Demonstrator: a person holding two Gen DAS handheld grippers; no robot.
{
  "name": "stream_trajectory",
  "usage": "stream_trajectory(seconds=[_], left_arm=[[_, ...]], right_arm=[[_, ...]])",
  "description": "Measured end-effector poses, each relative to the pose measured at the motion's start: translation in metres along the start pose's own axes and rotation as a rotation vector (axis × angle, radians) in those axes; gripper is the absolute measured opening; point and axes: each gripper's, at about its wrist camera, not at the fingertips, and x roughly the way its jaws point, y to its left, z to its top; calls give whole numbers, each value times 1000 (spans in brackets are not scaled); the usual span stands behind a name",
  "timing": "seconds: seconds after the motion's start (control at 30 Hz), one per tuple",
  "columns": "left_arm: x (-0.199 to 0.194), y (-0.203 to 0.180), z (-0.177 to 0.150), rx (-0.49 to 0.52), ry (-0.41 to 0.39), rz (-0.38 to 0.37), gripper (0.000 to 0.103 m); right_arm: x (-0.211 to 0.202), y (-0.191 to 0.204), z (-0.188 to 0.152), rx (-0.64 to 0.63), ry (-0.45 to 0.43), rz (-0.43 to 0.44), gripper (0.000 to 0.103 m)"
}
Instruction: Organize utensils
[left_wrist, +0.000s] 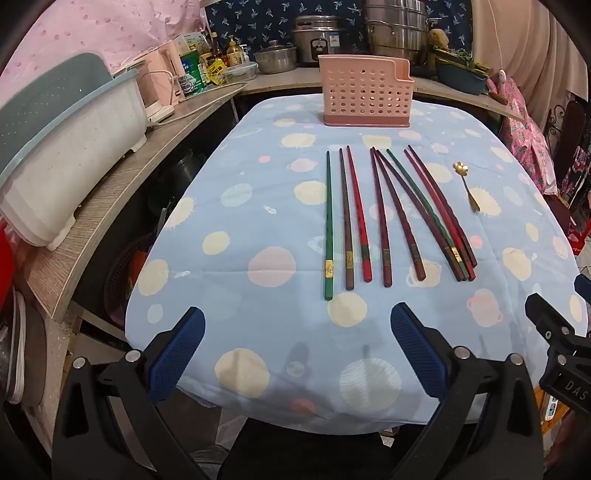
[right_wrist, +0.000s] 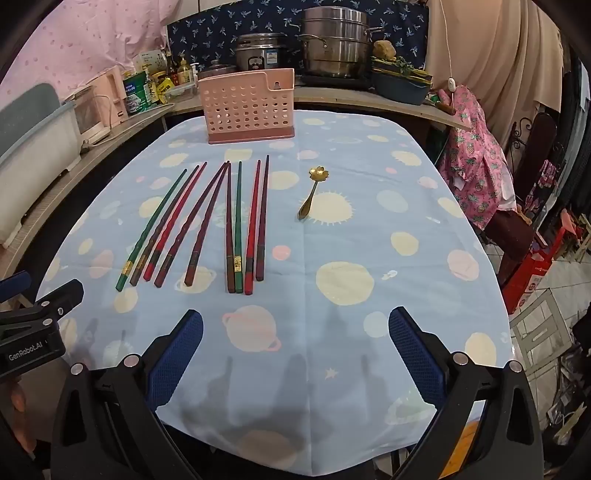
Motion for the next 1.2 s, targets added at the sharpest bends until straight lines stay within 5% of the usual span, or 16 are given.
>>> stream_trajectory(seconds=[1.2], left_arm=[[-9,2,4,-1,-5,14,96]], right_arm=[[-13,3,3,6,-21,-9,97]])
